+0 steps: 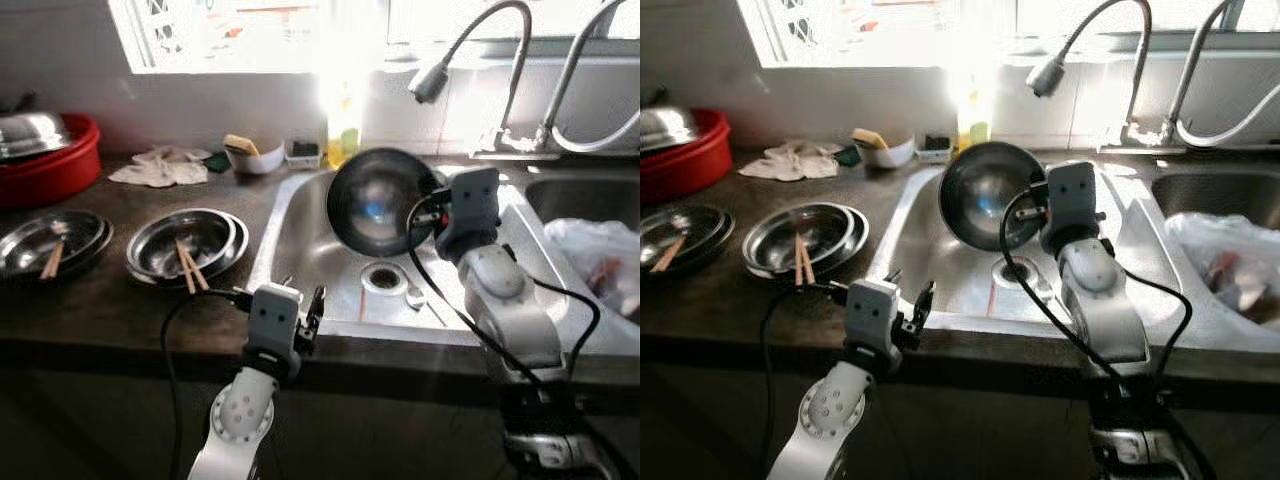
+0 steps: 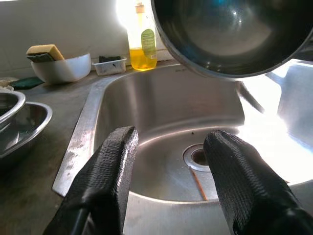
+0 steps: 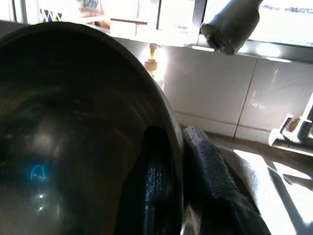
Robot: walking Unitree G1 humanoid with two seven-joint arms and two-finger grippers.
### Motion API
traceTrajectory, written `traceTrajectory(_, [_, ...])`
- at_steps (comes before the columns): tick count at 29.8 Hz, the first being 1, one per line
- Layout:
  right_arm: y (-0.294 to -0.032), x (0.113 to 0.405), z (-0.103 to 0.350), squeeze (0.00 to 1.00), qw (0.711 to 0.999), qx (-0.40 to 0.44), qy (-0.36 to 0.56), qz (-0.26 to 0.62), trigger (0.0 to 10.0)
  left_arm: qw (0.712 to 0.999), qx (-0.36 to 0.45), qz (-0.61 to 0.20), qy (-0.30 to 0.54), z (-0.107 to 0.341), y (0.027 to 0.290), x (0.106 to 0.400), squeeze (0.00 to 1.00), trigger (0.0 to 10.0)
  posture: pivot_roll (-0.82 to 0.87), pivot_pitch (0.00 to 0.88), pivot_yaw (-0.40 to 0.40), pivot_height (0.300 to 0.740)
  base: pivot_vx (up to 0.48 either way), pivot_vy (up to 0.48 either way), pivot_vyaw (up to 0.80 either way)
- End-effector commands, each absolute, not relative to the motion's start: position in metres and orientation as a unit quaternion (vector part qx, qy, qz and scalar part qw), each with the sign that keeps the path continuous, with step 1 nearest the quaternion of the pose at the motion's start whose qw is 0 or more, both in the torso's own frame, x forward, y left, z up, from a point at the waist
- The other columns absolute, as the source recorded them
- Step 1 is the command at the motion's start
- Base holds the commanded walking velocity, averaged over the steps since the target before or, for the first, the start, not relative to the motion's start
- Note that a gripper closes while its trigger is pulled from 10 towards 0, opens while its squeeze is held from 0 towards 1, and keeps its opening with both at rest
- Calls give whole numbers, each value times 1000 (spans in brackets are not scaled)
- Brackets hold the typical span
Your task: Kitchen organization
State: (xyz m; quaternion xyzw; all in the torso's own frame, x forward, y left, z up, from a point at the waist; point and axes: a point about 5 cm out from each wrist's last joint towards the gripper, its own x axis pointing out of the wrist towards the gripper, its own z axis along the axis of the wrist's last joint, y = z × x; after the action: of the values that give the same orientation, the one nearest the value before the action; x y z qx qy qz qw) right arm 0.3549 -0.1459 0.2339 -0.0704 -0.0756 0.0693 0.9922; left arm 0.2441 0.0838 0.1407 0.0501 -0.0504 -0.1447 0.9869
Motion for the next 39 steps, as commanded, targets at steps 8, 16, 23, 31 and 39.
traceTrajectory(8, [-145, 378, 217, 0, 993, -77, 11, 84, 10000, 988, 54, -137, -54, 145, 86, 238, 0, 10000, 57, 35, -26, 740, 0, 0, 0])
traceTrajectory(16, [-119, 386, 182, 0, 977, -103, 113, 151, 10000, 988, 51, -136, -45, 145, 85, 227, 0, 10000, 82, 83, -43, 740, 0, 0, 0])
traceTrajectory(23, [-105, 382, 159, 0, 956, -89, 179, 214, 10000, 989, 54, -130, -35, 144, 90, 223, 0, 10000, 88, 108, -44, 740, 0, 0, 0])
traceTrajectory(31, [-102, 378, 151, 1000, 946, -94, 194, 241, 10000, 990, 60, -127, -31, 145, 92, 224, 0, 10000, 85, 118, -35, 740, 0, 0, 0])
traceTrajectory(39, [-109, 376, 148, 1000, 951, -82, 190, 228, 10000, 989, 64, -128, -33, 146, 92, 228, 0, 10000, 83, 102, -27, 740, 0, 0, 0])
